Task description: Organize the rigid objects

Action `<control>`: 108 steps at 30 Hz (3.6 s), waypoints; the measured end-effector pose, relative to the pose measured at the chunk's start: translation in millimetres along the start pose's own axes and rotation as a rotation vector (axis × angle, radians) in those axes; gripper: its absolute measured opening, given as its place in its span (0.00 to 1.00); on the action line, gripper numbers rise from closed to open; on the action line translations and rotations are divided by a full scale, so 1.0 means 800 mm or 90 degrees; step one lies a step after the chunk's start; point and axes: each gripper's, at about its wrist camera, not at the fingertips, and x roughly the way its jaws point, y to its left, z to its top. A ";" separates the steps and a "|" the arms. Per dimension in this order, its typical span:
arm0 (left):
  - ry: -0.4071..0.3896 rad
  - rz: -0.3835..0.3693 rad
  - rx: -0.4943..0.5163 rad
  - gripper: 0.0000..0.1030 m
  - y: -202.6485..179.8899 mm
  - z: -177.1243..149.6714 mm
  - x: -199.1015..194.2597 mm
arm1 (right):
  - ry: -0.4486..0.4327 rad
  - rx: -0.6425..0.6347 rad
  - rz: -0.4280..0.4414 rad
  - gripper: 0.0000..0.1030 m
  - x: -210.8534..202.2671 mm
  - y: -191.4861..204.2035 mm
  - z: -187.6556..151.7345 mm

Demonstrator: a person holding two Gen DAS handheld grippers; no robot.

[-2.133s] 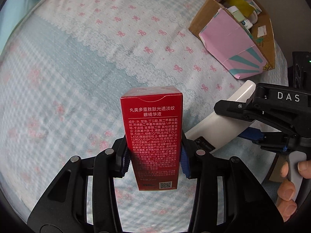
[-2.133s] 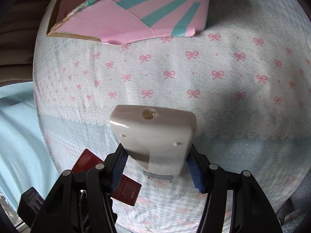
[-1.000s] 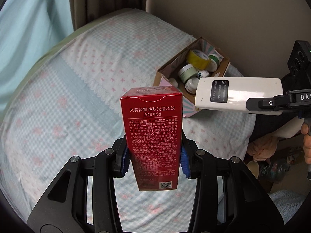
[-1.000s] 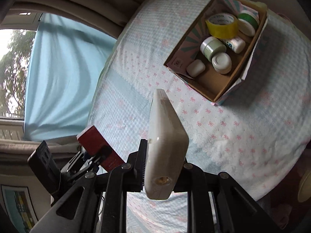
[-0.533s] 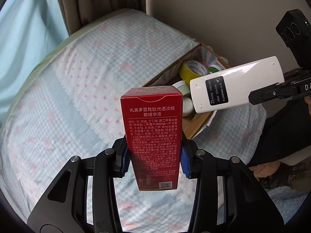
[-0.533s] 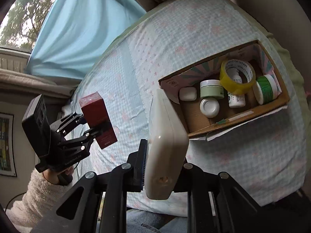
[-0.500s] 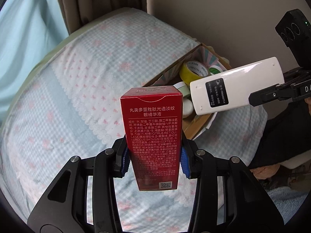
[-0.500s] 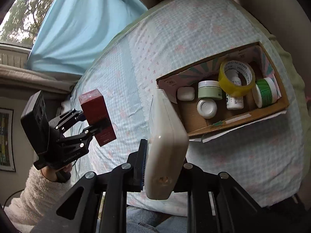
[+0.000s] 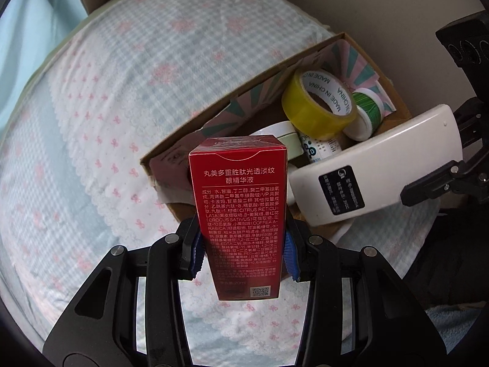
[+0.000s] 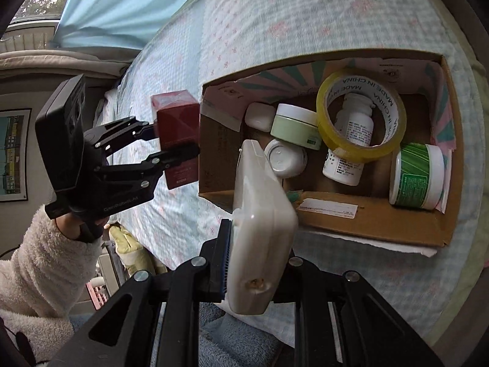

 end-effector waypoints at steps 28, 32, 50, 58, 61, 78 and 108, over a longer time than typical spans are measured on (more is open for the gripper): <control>0.008 0.015 -0.103 1.00 0.022 -0.016 -0.007 | -0.041 0.028 -0.308 1.00 0.011 -0.005 0.042; -0.013 0.021 -0.105 1.00 0.025 -0.027 -0.033 | -0.057 0.032 -0.318 1.00 0.002 0.011 0.036; -0.244 0.086 -0.198 1.00 0.052 -0.175 -0.305 | -0.232 -0.093 -0.387 1.00 -0.082 0.269 -0.034; -0.468 0.214 -0.281 1.00 0.040 -0.282 -0.475 | -0.474 -0.157 -0.404 1.00 -0.151 0.435 -0.119; -0.531 0.251 -0.302 1.00 0.026 -0.320 -0.508 | -0.546 -0.161 -0.406 1.00 -0.162 0.465 -0.150; -0.577 0.270 -0.309 1.00 -0.008 -0.375 -0.515 | -0.631 -0.165 -0.433 1.00 -0.156 0.482 -0.208; -0.574 0.289 -0.324 1.00 -0.010 -0.357 -0.511 | -0.636 -0.172 -0.418 1.00 -0.162 0.473 -0.195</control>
